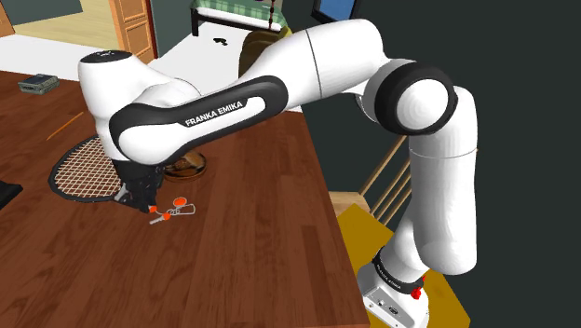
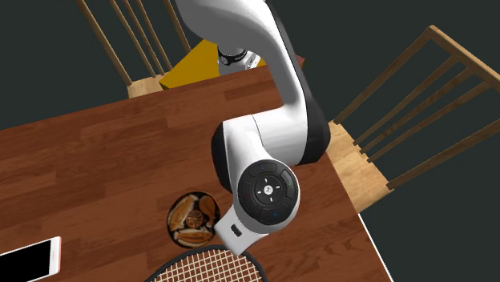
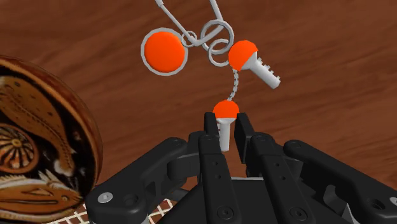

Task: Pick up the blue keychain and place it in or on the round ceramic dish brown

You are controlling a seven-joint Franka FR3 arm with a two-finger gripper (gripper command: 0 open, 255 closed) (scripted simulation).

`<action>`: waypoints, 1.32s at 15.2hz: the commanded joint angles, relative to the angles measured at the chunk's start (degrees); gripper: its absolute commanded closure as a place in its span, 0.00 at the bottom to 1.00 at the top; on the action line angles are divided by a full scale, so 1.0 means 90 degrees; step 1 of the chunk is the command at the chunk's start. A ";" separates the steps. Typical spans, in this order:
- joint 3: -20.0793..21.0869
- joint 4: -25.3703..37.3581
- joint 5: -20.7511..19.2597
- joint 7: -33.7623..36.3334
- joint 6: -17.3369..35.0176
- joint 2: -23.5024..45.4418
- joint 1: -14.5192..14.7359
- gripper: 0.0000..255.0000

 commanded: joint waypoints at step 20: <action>-0.0001 0.1205 0.0197 -0.0520 -0.1407 -0.0244 -0.0228 1.00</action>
